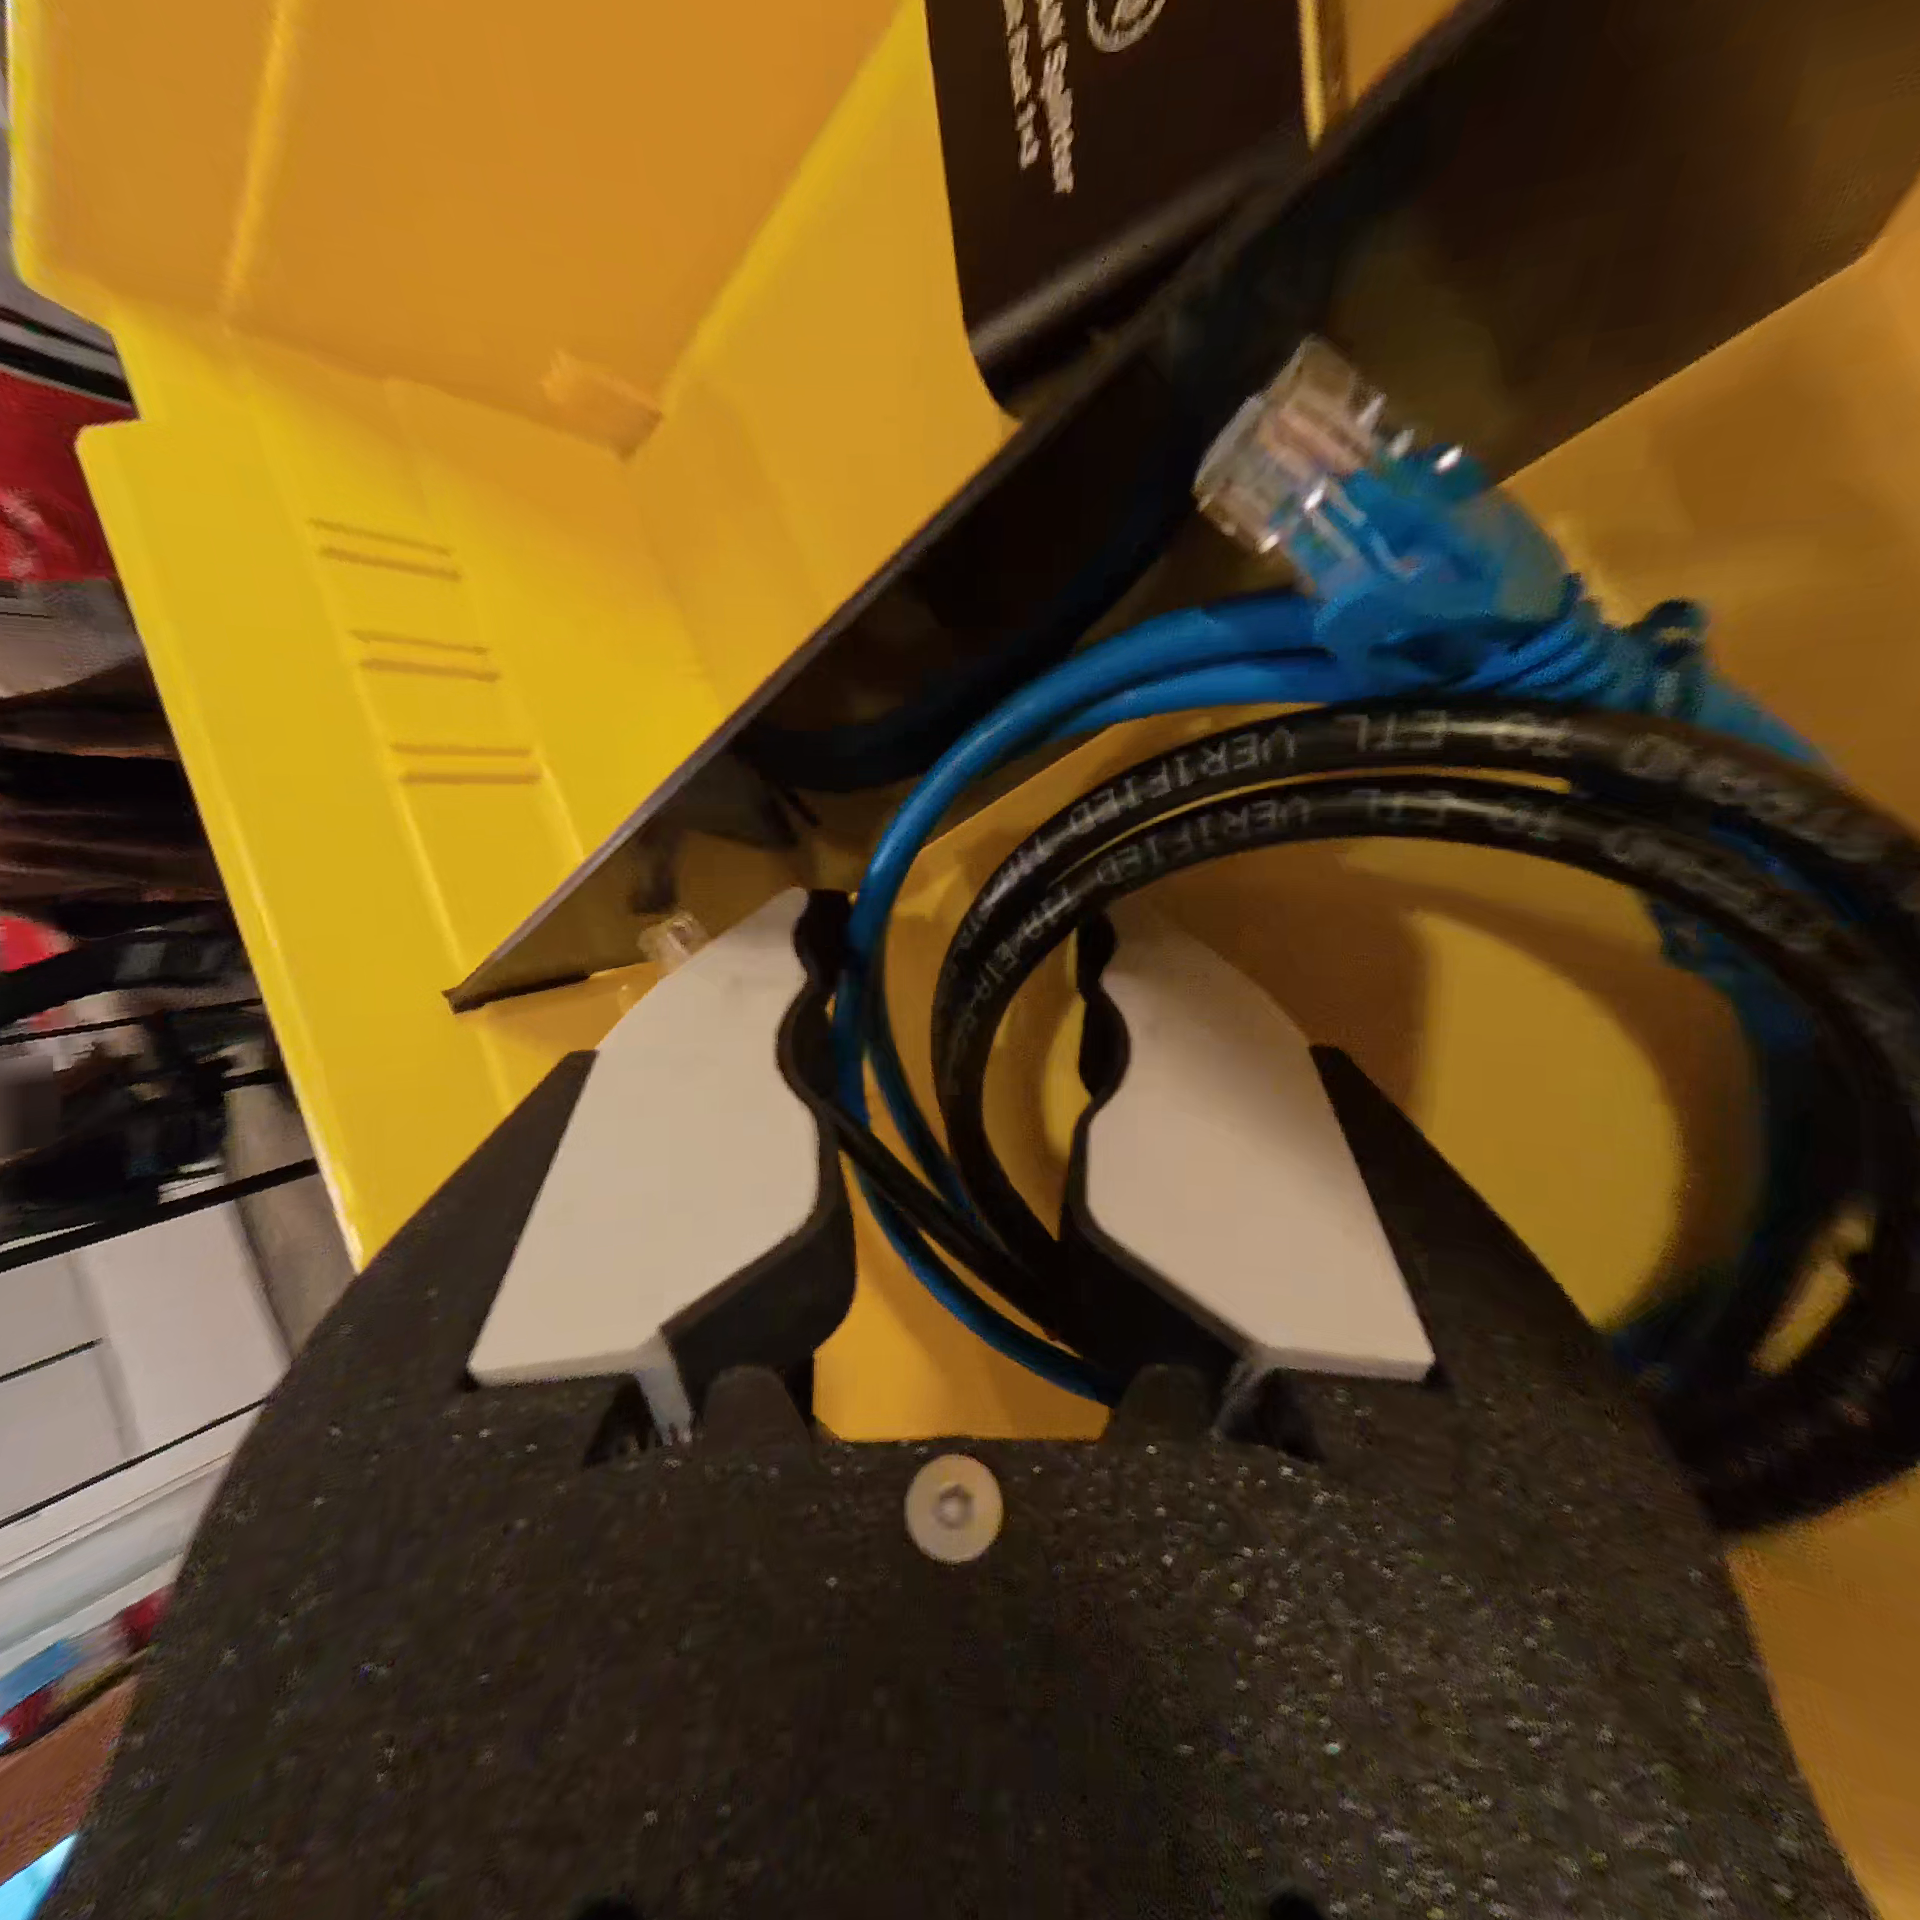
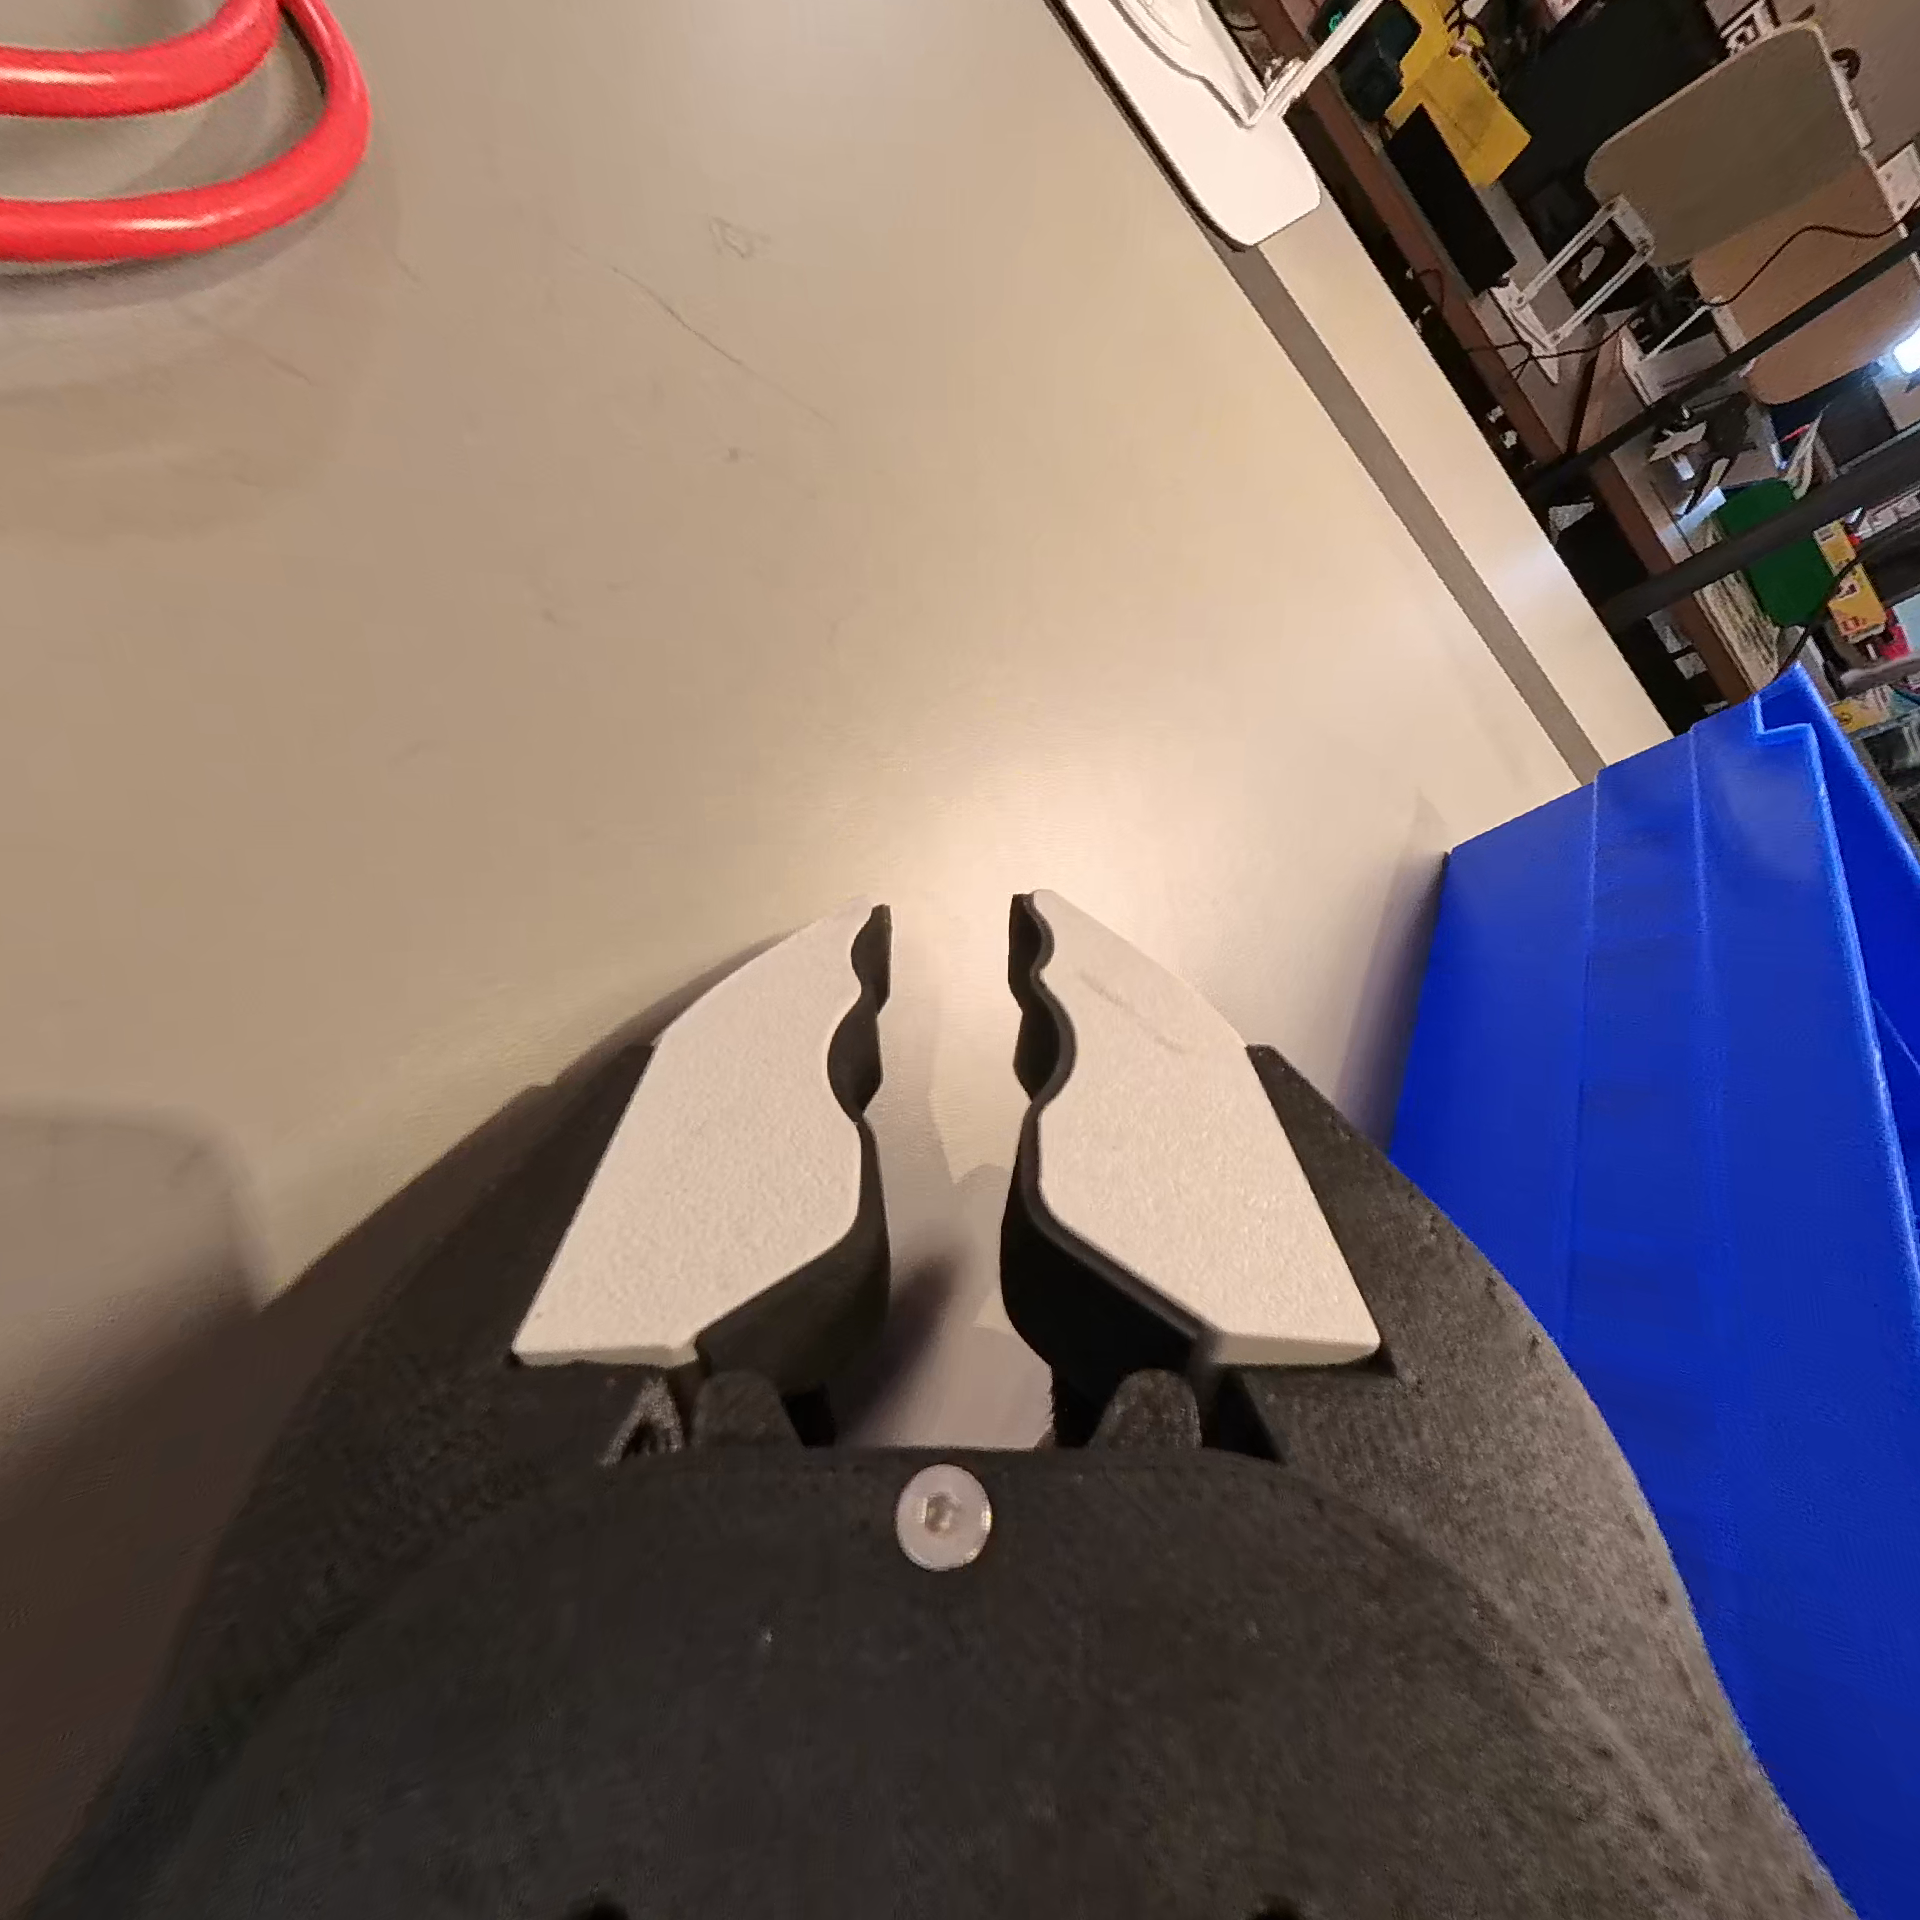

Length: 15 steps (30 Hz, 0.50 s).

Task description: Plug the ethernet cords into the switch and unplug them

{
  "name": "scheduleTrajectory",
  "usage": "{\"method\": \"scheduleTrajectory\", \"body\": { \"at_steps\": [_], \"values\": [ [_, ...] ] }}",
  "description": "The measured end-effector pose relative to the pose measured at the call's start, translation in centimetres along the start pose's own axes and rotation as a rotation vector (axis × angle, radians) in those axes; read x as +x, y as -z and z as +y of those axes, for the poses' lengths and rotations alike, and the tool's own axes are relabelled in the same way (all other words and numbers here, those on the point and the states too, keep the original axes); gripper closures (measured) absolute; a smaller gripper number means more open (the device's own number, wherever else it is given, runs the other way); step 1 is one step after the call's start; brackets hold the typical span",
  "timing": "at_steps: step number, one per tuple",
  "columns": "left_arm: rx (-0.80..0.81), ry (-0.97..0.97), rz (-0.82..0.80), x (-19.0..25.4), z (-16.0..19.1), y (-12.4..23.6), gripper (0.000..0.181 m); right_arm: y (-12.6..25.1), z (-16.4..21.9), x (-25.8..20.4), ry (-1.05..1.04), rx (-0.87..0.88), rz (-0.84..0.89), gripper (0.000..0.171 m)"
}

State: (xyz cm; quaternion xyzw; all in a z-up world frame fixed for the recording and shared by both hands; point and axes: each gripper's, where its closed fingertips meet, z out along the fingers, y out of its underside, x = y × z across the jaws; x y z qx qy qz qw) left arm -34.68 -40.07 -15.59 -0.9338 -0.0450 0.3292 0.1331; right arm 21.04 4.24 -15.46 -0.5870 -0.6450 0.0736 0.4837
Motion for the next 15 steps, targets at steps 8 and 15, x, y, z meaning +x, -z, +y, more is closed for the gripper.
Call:
{"method": "scheduleTrajectory", "body": {
  "at_steps": [8,15],
  "values": [
    [0.105,-0.01,-0.274,-4.0,-1.4,4.6,0.174,0.1,-0.2,-0.2,0.011,0.014,-0.008,0.147],
    [0.388,-0.059,-0.559,-6.1,-8.7,19.2,0.174,0.1,-0.1,-0.1,0.012,0.012,-0.001,0.147]
  ]
}}
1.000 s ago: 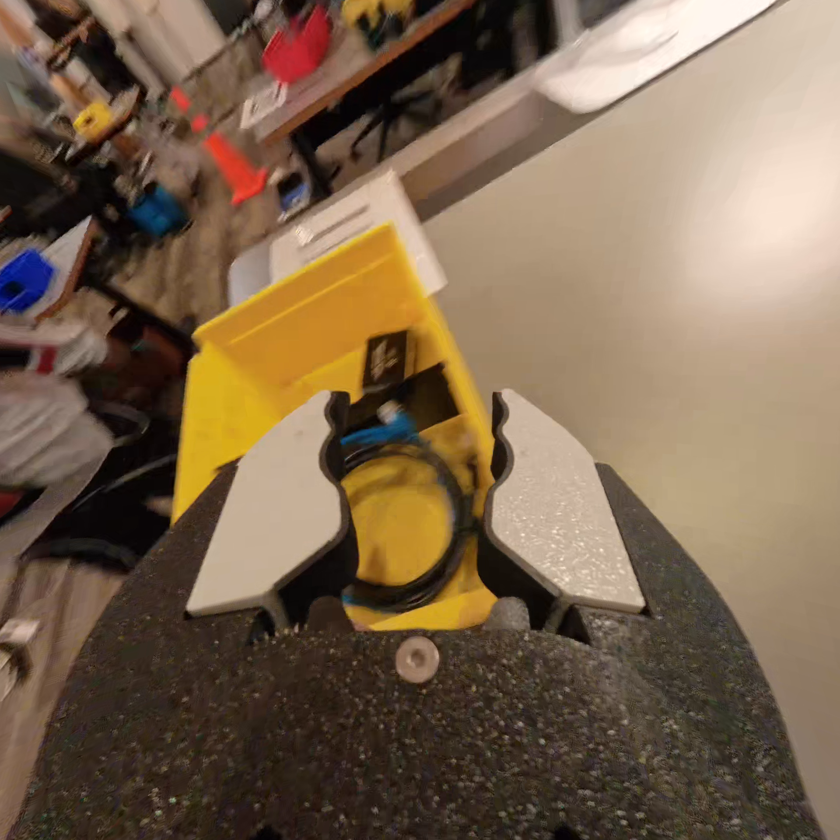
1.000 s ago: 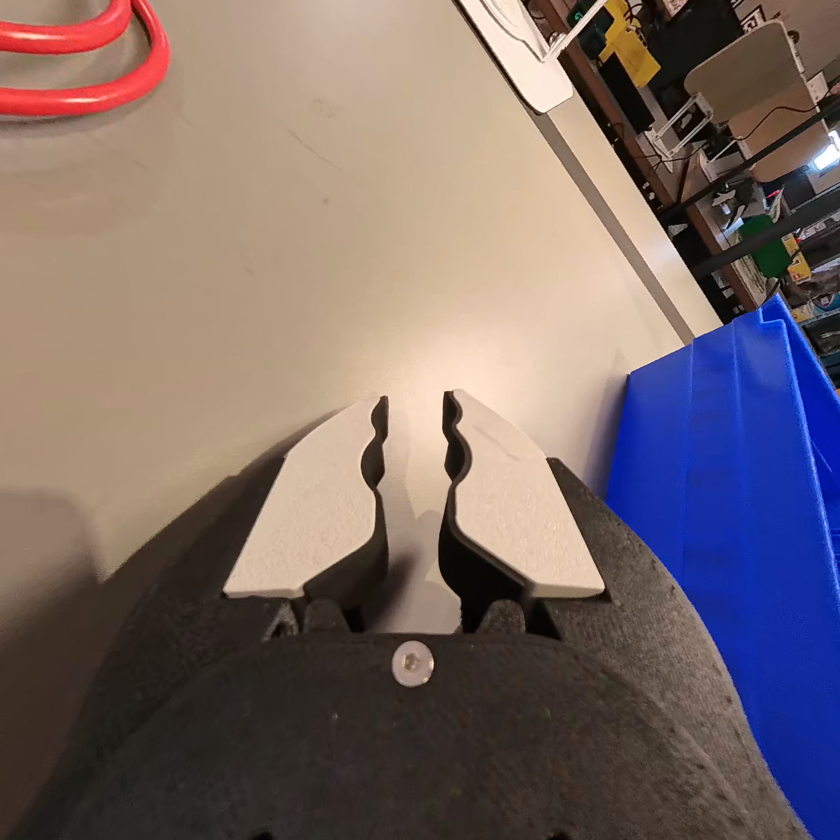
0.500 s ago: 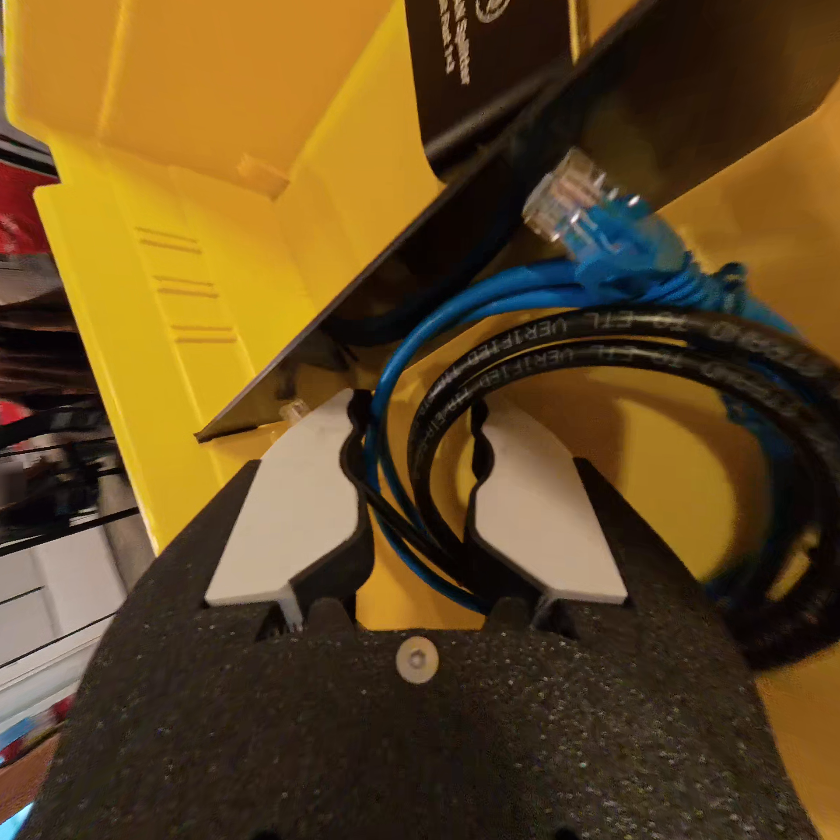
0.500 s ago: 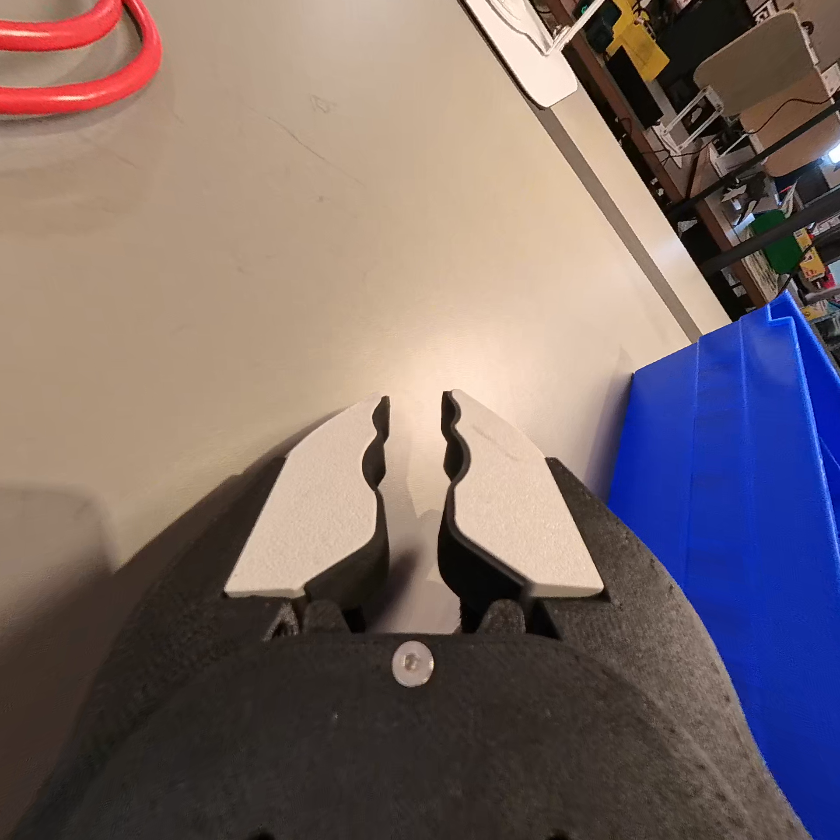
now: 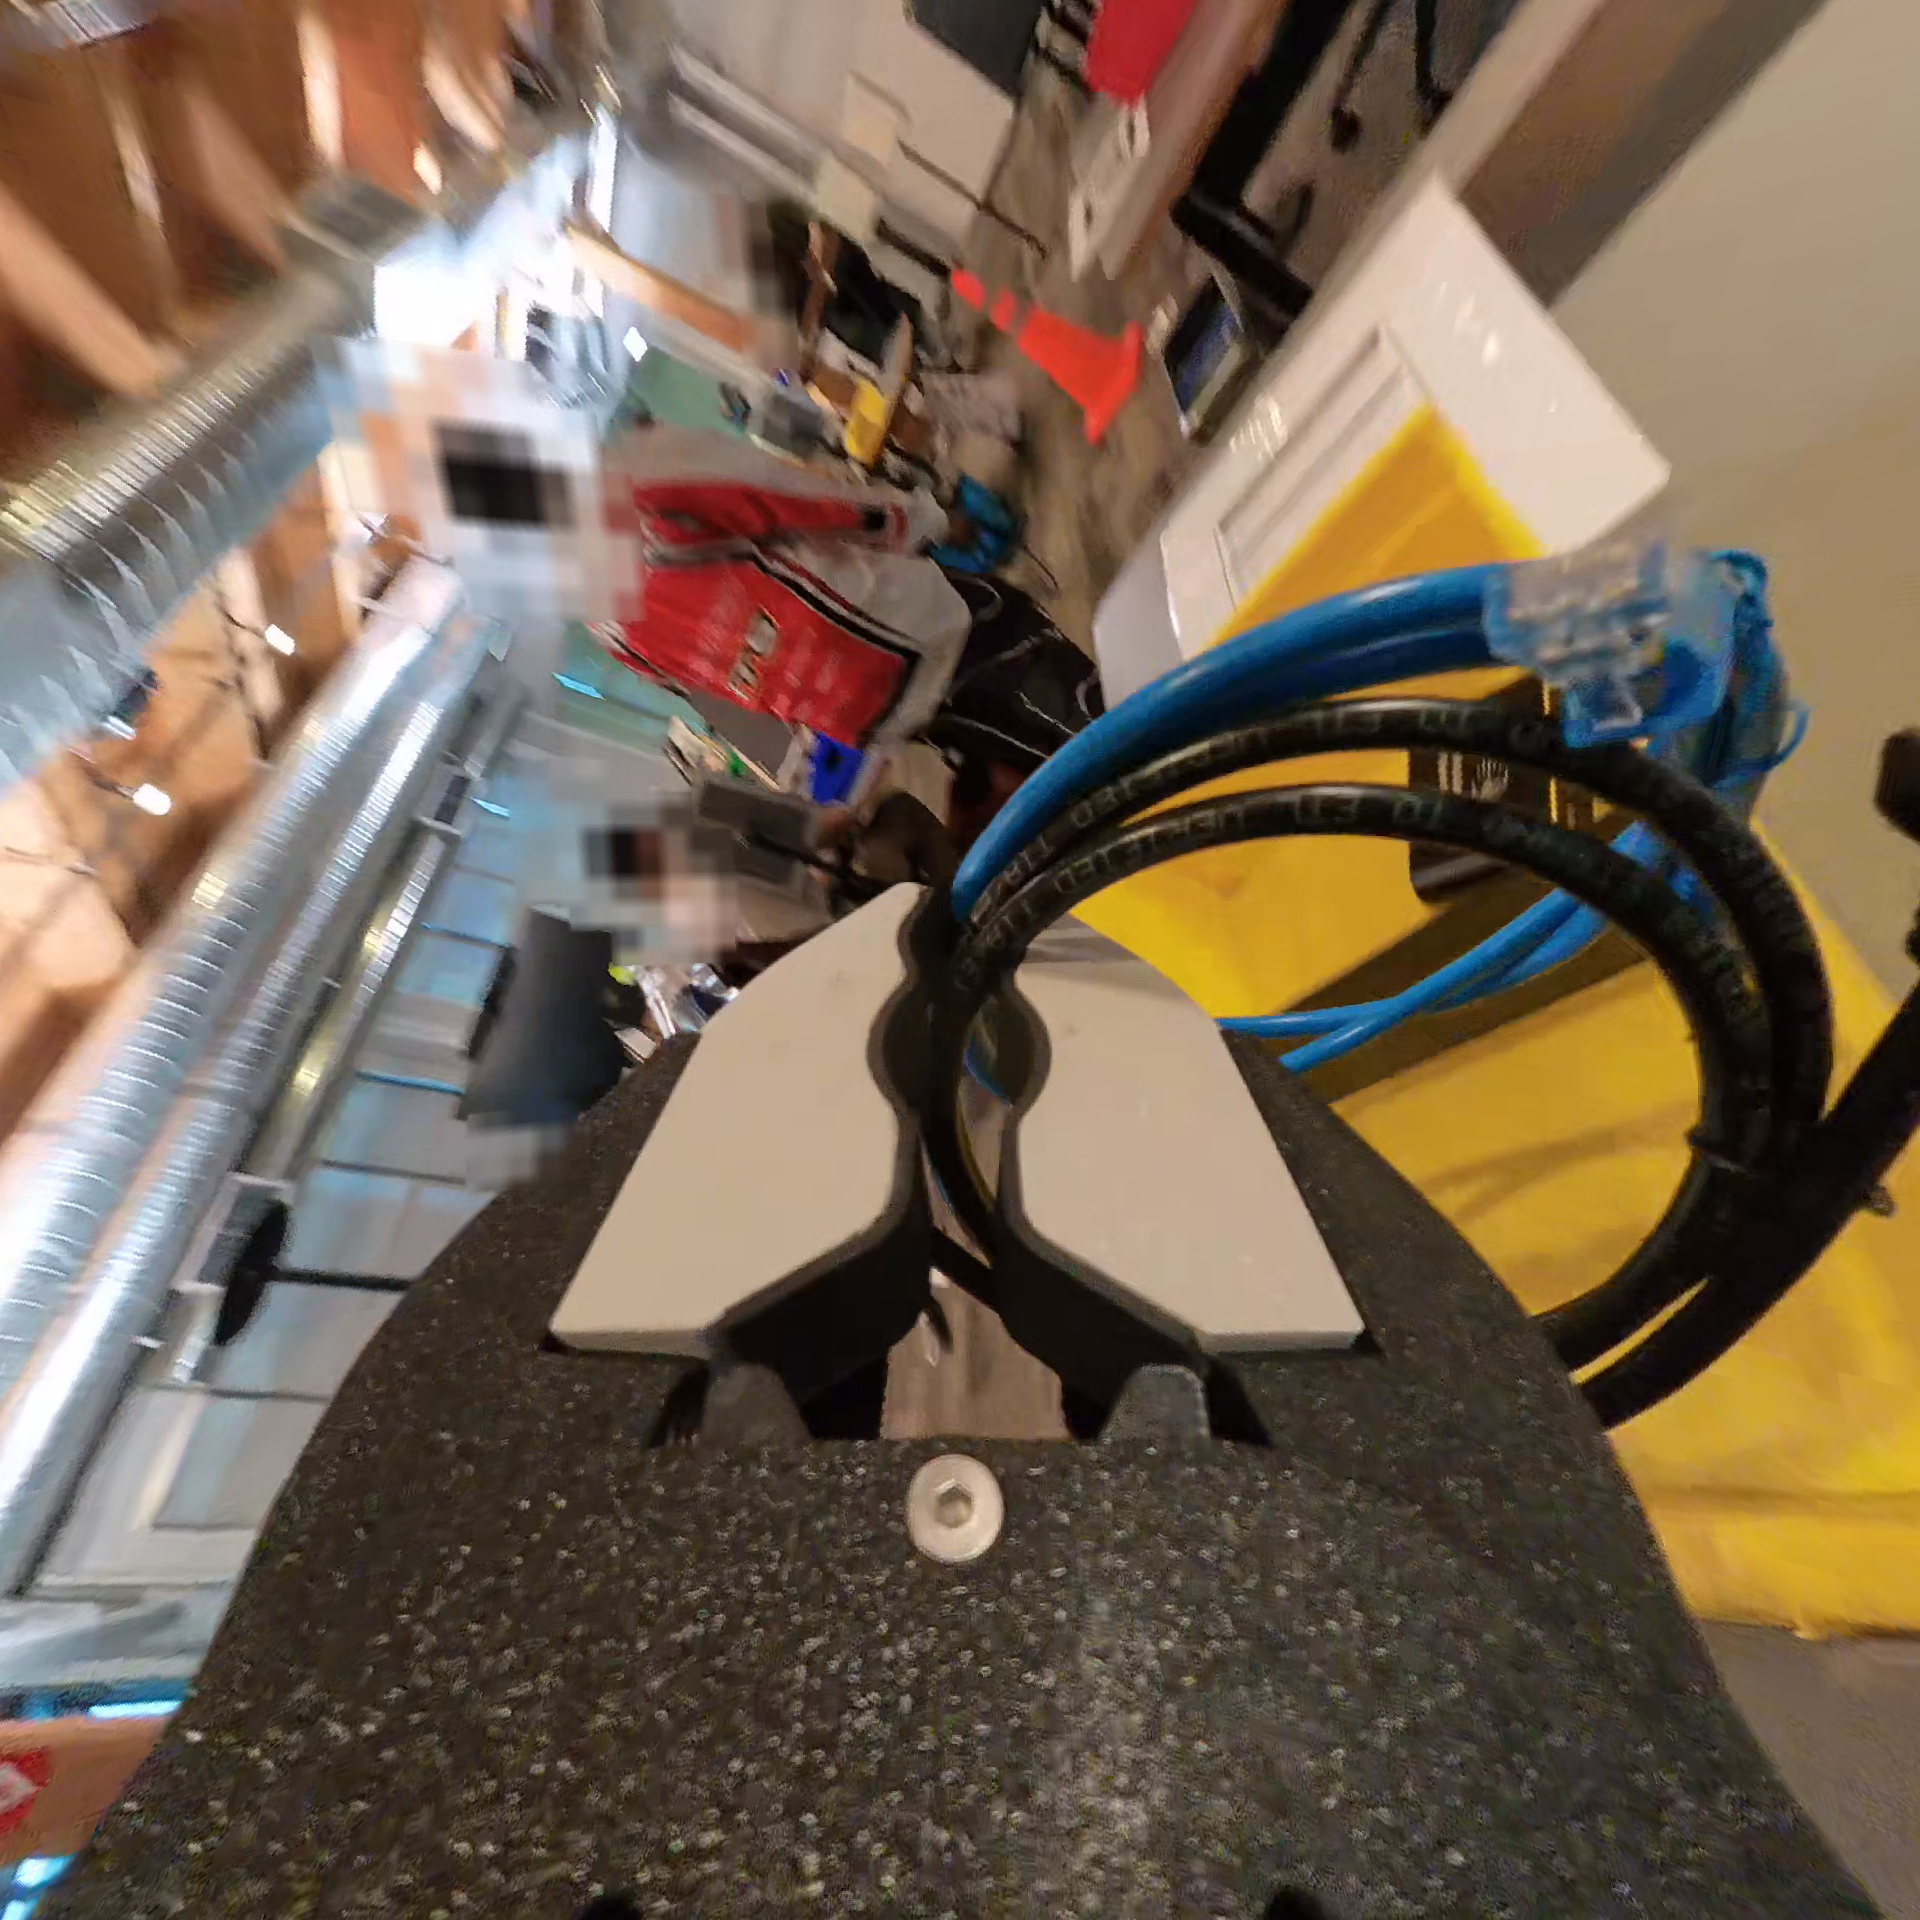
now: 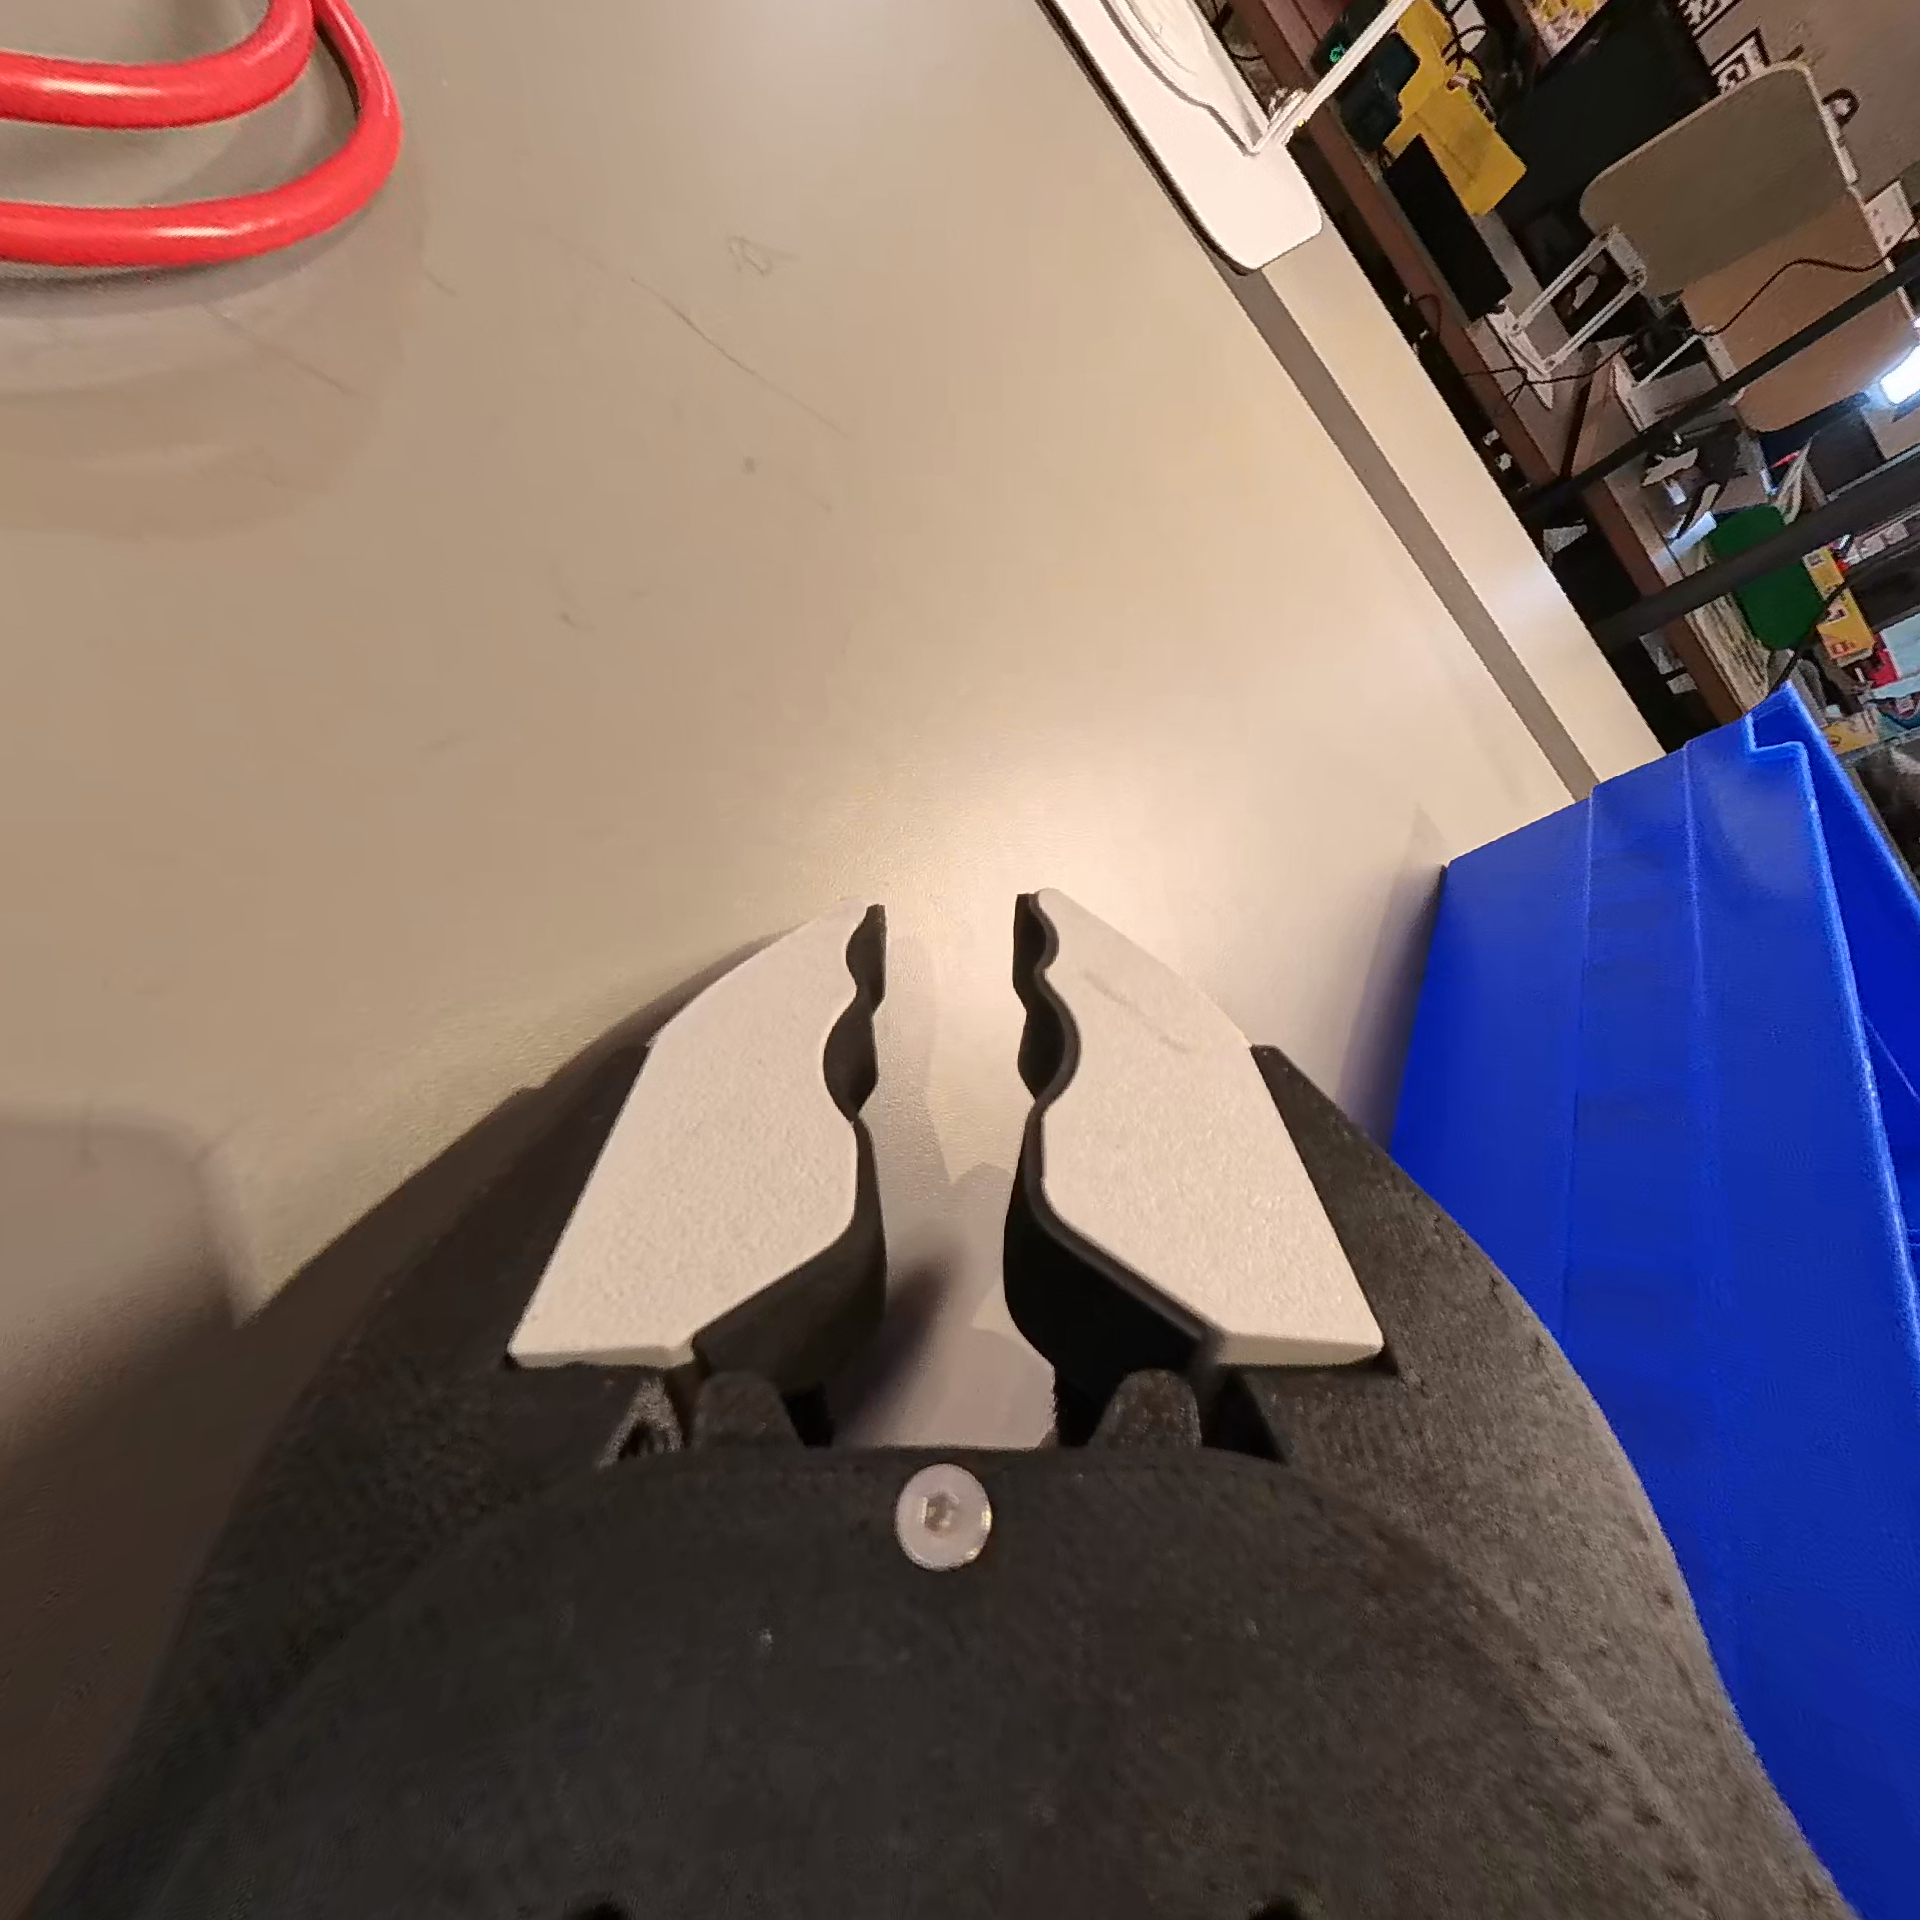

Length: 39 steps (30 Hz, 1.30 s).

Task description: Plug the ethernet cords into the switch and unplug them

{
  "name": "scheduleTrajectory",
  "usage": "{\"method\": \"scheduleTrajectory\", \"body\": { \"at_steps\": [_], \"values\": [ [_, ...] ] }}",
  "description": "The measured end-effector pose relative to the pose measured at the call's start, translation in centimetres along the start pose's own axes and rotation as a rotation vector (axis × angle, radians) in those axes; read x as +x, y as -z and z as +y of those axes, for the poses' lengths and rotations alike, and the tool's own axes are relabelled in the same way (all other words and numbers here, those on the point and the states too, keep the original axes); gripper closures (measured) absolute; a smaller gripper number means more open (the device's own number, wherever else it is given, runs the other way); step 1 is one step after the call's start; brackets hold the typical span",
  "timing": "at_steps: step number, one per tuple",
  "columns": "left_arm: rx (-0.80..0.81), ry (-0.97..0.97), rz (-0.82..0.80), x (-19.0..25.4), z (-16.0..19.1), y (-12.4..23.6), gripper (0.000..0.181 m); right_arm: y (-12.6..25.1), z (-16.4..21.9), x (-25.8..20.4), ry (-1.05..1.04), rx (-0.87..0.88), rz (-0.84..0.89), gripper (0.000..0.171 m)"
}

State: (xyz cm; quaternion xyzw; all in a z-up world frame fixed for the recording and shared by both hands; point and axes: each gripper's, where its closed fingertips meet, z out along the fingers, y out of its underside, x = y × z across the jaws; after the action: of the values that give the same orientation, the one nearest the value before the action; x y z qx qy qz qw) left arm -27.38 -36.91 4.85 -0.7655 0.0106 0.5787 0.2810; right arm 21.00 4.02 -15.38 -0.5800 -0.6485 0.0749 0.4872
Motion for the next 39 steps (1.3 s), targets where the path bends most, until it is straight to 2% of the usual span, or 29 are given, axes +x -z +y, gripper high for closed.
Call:
{"method": "scheduleTrajectory", "body": {
  "at_steps": [4,7,9,14,17,21,24,29,36,39],
  "values": [
    [0.205,-0.048,-0.059,-0.7,-8.2,5.1,0.174,0.0,0.0,0.0,0.005,0.002,0.005,0.147],
    [0.298,-0.102,0.013,1.5,-13.0,8.0,0.175,0.1,-0.1,-0.1,0.009,0.006,0.002,0.147],
    [0.334,-0.119,0.199,5.3,-15.3,9.3,0.175,0.1,-0.1,-0.1,0.011,0.009,0.001,0.147],
    [0.438,-0.191,0.732,18.4,-19.3,12.8,0.174,0.2,-0.2,-0.2,0.02,0.013,0.0,0.147],
    [0.42,-0.224,0.822,23.8,-20.6,11.8,0.174,0.2,-0.2,-0.2,0.029,0.018,0.004,0.147],
    [0.412,-0.2,0.852,27.8,-22.0,9.7,0.169,0.2,-0.3,-0.3,0.036,0.021,0.008,0.147],
    [0.468,-0.125,0.851,27.9,-22.9,9.5,0.166,0.2,-0.2,-0.3,0.032,0.02,0.004,0.147],
    [0.438,-0.127,0.881,27.0,-20.9,10.4,0.167,0.2,-0.2,-0.3,0.027,0.018,-0.002,0.147],
    [0.389,-0.106,0.993,24.1,-17.2,13.7,0.17,0.2,-0.2,-0.3,0.039,0.019,0.007,0.148],
    [0.326,-0.123,1.031,24.7,-15.5,13.6,0.169,0.2,-0.2,-0.3,0.042,0.02,0.011,0.148]
  ]
}}
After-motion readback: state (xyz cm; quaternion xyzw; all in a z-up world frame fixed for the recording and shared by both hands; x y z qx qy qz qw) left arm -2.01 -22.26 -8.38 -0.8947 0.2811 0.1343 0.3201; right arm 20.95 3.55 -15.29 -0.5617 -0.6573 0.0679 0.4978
